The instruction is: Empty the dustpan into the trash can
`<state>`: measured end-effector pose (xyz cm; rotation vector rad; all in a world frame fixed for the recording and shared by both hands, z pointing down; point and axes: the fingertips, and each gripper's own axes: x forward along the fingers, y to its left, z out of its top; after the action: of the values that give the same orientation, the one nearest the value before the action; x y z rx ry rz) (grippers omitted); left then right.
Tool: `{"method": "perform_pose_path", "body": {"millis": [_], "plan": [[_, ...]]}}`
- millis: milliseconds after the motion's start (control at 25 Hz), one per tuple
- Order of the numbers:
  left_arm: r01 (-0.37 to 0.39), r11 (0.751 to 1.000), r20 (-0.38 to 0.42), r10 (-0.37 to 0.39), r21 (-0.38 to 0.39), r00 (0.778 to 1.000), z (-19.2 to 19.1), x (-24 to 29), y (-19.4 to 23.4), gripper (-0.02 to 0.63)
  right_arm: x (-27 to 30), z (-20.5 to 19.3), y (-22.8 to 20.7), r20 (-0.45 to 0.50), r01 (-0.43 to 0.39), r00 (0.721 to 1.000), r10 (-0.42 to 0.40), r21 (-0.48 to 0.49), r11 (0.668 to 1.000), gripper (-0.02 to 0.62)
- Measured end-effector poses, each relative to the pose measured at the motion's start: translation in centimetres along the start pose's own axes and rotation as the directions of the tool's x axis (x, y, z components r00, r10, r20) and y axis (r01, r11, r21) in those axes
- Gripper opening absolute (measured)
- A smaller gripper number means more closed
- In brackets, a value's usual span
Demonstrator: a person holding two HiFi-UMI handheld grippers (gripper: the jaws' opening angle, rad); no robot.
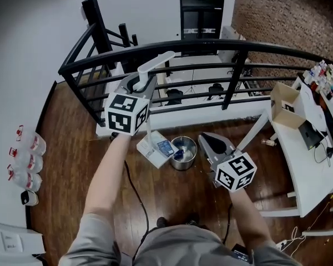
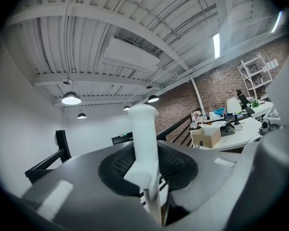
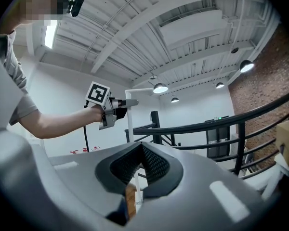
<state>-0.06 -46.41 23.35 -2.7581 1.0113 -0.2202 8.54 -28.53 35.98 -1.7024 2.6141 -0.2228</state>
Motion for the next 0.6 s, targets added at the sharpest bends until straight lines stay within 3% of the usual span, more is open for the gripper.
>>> {"method": "perform_pose_path", "body": {"millis": [600], "plan": [[0.201,0.977,-0.064,-0.197,0.067,0.978,-6.5,4.9,-8.5,0.081,-4.4,-2.4,-3.5,-0.034,0.108,0.994,-0.107,0.040,0.993,-0.002]]}}
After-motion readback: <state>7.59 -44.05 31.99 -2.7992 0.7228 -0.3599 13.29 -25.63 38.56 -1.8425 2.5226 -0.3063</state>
